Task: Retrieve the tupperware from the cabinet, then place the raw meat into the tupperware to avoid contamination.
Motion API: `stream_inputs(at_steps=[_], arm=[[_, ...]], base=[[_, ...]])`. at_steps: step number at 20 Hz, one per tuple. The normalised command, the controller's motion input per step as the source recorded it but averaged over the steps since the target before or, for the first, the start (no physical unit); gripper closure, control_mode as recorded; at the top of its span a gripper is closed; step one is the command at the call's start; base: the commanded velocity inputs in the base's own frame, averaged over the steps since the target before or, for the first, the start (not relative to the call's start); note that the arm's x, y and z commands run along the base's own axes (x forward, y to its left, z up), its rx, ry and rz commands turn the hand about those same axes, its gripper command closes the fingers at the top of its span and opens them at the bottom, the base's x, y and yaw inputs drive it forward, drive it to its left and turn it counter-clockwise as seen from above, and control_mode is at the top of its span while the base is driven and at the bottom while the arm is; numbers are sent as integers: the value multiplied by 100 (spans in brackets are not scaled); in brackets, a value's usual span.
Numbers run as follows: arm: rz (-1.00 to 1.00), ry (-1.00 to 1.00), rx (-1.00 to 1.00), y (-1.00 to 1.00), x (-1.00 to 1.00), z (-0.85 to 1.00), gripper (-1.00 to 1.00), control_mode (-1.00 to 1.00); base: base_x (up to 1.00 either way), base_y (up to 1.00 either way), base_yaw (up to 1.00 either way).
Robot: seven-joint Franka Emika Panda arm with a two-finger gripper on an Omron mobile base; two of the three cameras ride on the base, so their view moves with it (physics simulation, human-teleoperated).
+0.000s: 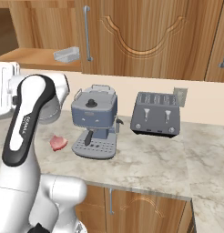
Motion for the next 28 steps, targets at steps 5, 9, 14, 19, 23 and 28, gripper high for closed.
stream_inputs(at_steps=[5,9,14,19,23,28], arm=[[21,20,0,40,23,0,-100,-100],[19,23,0,49,11,-2,-100,-100],[0,7,-1,65,0,-2,-100,-100],[-4,5,-2,71,0,-3,-100,-100],[-8,6,-3,60,0,0,-100,-100],[-5,6,-4,44,0,0,-100,-100]], base=[[0,0,0],[0,0,0],[0,0,0],[0,0,0],[0,0,0],[0,0,0]])
